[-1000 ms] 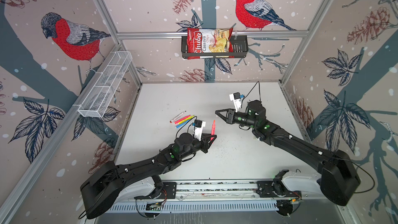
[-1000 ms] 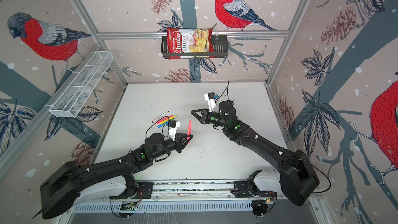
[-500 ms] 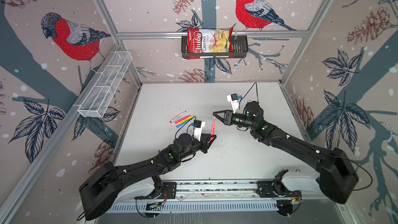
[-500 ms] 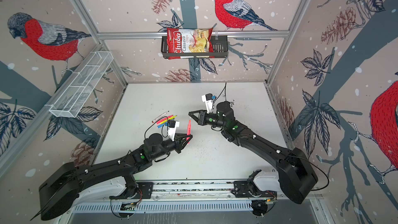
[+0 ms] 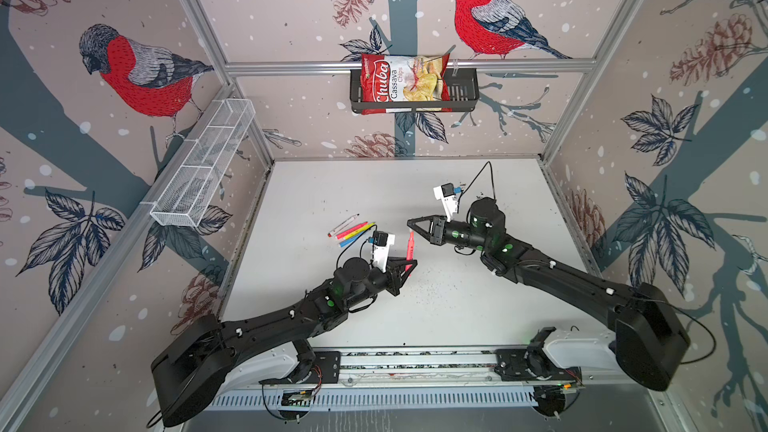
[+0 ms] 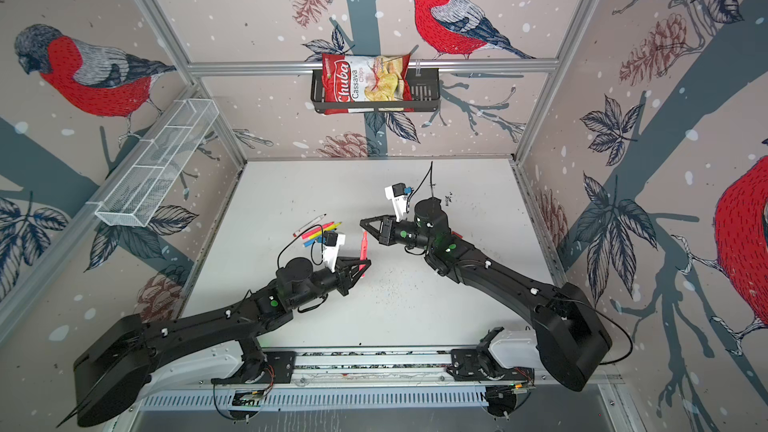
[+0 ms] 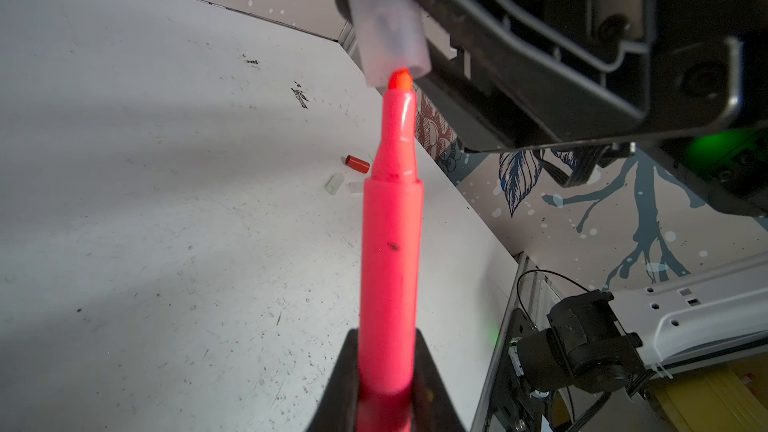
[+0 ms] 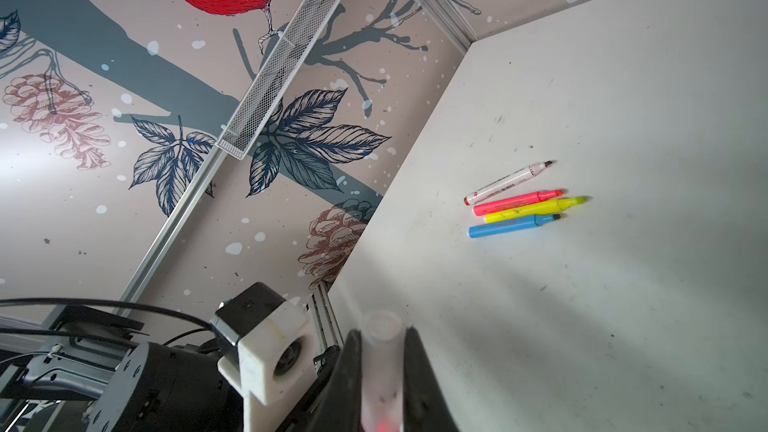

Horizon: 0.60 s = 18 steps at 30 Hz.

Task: Insert the pens into the pen caps
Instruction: 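Lower the cap onto the marker tip while the left gripper holds it upright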

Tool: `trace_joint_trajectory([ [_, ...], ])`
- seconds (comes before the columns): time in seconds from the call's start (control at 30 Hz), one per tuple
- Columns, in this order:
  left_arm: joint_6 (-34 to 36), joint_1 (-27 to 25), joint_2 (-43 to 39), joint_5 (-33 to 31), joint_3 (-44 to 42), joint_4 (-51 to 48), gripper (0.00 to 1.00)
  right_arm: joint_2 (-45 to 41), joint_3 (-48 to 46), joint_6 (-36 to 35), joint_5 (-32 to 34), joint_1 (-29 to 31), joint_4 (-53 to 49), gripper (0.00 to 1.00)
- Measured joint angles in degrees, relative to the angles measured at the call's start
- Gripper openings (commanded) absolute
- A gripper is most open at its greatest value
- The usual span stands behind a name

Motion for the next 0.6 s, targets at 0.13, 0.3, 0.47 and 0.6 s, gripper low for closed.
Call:
trace_joint_trajectory([
  [0.13,-0.02,0.0,-0.11,-0.2,-0.04,0.0,0.0,0.07,-0.44,0.0,-0.22,0.15,0.61,0.07],
  [0.3,-0.17,-0.04,-0.55,-0.44,-0.48,0.04,0.0,-0.24,-1.7,-0.02,-0.35,0.33,1.84,0.08],
  [0.47,-0.68,-0.11,-1.07,-0.81,-0.96,0.9,0.0,-0.72,-2.84,-0.02,-0.42,0.66,3.21,0.09],
  [0.6,-1.11,-0.11,-1.16,-0.66,-1.07,1.44,0.0,-1.11,-3.5,-0.02,-0.39,1.16,4.35,0.09],
])
